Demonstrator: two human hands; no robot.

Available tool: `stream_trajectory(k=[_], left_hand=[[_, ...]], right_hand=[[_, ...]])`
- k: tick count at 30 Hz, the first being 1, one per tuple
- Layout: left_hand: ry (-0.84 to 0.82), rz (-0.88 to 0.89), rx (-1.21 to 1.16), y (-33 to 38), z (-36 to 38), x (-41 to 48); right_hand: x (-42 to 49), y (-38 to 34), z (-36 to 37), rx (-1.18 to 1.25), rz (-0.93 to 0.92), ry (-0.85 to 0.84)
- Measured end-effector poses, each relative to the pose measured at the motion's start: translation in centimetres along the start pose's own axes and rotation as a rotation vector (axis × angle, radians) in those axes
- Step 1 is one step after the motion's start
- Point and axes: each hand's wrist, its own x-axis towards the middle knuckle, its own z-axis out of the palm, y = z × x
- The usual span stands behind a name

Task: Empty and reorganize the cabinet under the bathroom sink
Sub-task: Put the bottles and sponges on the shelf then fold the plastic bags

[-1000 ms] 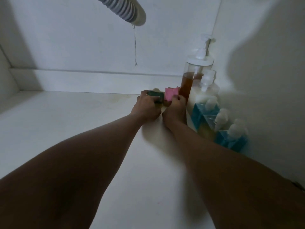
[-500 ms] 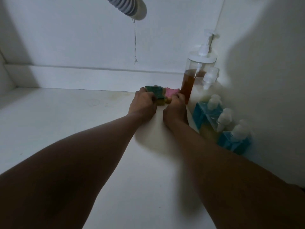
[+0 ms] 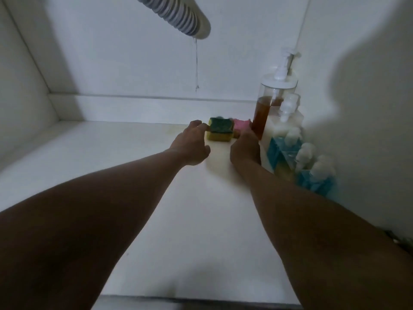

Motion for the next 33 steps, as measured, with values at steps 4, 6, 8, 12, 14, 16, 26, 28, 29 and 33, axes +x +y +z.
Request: stream_trajectory(k=[4,6,8,12,14,16,26,28,29,33], left_hand=[[0.003,-0.09,0.023,-0.8,-2.6,-5.0],[0.003,-0.128,0.048,-1.2,-4.0,-7.5],[-0.011,-0.166,0.082,-1.8,-5.4,-10.2],[-0.05,-0.233,0.148,-2.5,-9.8,-15.3],[-0.071,-0.257,0.209,-2.8,-12.9,-17.9],[-0.07,-0.287,0.266,-3.7,-15.9,-20.8],[-0.125,-0.48,0.245,-11.8,-23.7,-38.6],[-0.153,-0.524,0.269,-13.4,-23.4,-42.3],[-0.172,-0.546,0.29,-14.3,-23.3,-43.9],[-0.225,-0.625,0.316,-17.2,-22.3,-48.7]], right_hand=[[-1.9,-0.9,-1.0,-0.249,-0.041,-0.213],[-3.2,-2.4,-2.0,-0.311,-0.095,-0.3],[-4.9,-4.2,-2.7,-0.304,-0.145,-0.338],[-9.8,-7.7,-3.7,-0.275,-0.286,-0.386],[-12.7,-9.7,-4.4,-0.269,-0.331,-0.403],[-15.5,-12.0,-4.7,-0.245,-0.365,-0.405],[-31.1,-24.4,-3.7,-0.135,-0.493,-0.463],[-35.3,-26.0,-2.7,-0.102,-0.5,-0.495],[-37.3,-26.6,-2.2,-0.085,-0.498,-0.52],[-44.3,-25.9,1.2,-0.125,-0.484,-0.637]])
